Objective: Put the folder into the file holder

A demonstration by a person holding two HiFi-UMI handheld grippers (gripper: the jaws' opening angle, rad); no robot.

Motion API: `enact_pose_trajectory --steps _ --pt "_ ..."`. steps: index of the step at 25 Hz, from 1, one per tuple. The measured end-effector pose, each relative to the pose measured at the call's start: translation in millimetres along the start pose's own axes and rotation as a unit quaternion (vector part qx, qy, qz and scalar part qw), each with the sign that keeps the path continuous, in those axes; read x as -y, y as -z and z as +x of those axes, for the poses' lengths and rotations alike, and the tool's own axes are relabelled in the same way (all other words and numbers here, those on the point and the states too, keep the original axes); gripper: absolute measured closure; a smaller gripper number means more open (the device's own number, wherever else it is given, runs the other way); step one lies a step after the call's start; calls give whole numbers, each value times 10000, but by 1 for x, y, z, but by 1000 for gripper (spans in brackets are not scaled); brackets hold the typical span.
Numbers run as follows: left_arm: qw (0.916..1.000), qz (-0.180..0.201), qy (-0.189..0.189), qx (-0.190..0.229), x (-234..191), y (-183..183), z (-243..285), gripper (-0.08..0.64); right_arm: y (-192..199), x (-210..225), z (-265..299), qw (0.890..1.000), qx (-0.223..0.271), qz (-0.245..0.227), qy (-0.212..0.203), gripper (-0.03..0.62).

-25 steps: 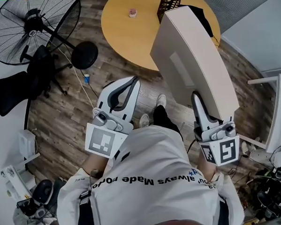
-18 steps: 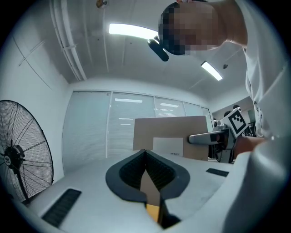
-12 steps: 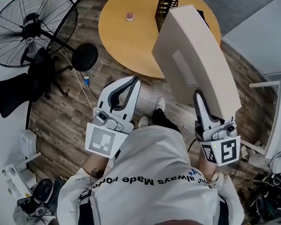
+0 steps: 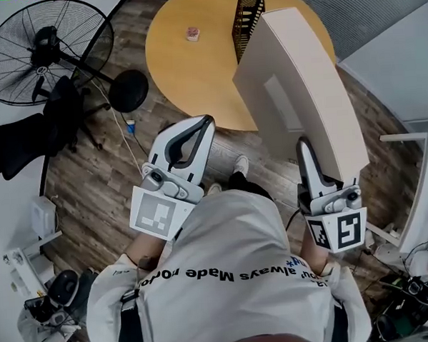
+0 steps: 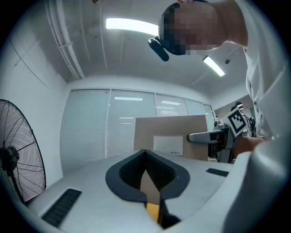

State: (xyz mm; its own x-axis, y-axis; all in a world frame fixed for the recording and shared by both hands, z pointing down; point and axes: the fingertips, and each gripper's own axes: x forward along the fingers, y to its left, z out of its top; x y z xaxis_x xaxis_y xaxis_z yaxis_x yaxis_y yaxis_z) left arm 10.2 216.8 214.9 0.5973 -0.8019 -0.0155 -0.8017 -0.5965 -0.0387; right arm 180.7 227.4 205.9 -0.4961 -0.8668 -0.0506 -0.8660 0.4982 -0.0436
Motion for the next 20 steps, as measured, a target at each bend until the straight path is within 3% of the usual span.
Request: enact_pose_trajectory --steps 20 --pt "9995 82 -285 -114 -2 7 104 535 2 102 45 9996 48 146 -225 302"
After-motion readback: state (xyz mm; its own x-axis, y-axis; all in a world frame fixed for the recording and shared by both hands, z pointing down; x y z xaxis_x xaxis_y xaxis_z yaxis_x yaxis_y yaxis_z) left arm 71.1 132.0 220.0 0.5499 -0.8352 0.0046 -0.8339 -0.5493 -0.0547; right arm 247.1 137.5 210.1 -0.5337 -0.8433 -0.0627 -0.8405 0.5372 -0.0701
